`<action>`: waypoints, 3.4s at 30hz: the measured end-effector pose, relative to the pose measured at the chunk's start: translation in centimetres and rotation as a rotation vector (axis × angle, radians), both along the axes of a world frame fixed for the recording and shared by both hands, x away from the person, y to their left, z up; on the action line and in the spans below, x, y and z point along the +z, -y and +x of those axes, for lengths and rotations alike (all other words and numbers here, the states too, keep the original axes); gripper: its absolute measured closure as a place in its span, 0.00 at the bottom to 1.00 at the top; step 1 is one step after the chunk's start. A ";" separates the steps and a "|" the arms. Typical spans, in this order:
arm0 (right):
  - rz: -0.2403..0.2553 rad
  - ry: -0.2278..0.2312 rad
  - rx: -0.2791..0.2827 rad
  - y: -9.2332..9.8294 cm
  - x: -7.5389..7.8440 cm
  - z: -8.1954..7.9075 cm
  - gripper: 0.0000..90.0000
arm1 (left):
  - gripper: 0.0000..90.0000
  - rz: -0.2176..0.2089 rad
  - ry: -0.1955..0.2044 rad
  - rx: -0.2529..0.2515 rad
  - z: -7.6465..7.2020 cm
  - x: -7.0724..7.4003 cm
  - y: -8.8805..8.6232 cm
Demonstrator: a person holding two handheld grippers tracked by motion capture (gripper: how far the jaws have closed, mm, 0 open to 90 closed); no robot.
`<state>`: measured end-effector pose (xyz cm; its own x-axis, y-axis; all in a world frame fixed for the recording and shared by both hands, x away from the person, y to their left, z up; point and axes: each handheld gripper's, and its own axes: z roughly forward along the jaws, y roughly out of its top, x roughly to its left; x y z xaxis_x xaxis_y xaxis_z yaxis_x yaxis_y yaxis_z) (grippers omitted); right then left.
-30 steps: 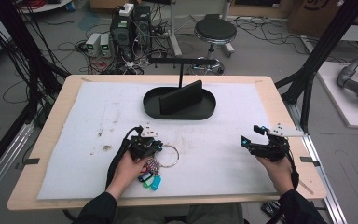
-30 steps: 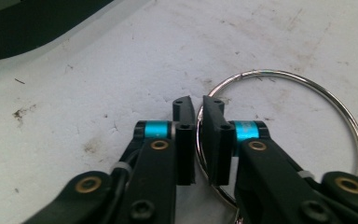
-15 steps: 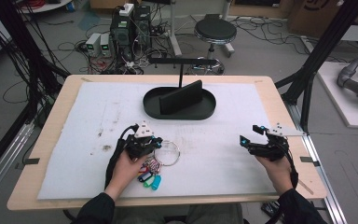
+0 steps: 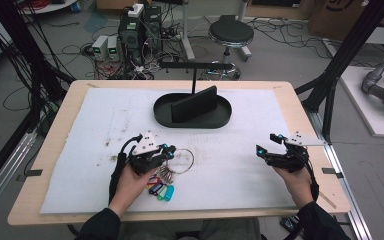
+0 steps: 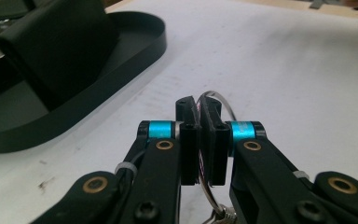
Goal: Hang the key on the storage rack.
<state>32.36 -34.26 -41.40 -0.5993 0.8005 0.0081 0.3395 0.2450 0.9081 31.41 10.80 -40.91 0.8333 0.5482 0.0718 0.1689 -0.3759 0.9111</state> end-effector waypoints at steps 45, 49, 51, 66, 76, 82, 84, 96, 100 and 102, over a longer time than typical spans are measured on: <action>-0.015 -0.013 0.018 -0.4 -0.1 0.2 0.29 | 0.96 -0.101 0.017 -0.095 -0.5 2.2 -1.5; -0.021 -0.012 0.019 -0.4 -0.2 0.3 0.29 | 0.96 -0.121 0.036 -0.077 -0.5 2.9 -2.2; -0.019 -0.013 0.018 -0.4 -0.2 0.3 0.29 | 0.96 -0.133 0.042 -0.066 -0.4 3.2 -2.5; -0.032 -0.019 0.016 -0.4 -0.3 0.5 0.29 | 0.96 -0.148 0.104 -0.004 0.7 5.9 -4.2; -0.036 -0.021 0.018 -0.4 -0.3 0.4 0.29 | 0.96 -0.138 0.144 0.056 2.5 7.6 -4.7; -0.043 -0.020 0.019 -0.5 -0.4 0.5 0.29 | 0.96 -0.157 0.149 0.093 3.7 8.4 -5.1; -0.045 -0.026 0.018 -0.5 -0.4 0.5 0.29 | 0.96 -0.157 0.148 0.105 4.1 8.6 -5.2; -0.049 -0.023 0.017 -0.5 -0.4 0.6 0.29 | 0.96 -0.166 0.178 0.155 5.9 10.1 -5.2; -0.048 -0.024 0.017 -0.5 -0.4 0.6 0.29 | 0.96 -0.168 0.189 0.175 6.6 10.5 -5.2; -0.047 -0.023 0.019 -0.5 -0.4 0.6 0.29 | 0.96 -0.182 0.186 0.182 7.0 10.7 -5.2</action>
<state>32.93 -33.75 -41.81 -0.6142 0.7890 -0.0155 0.3550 0.2938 0.8875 38.44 16.02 -30.26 0.7023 0.7047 0.1008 0.0428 -0.1832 0.9821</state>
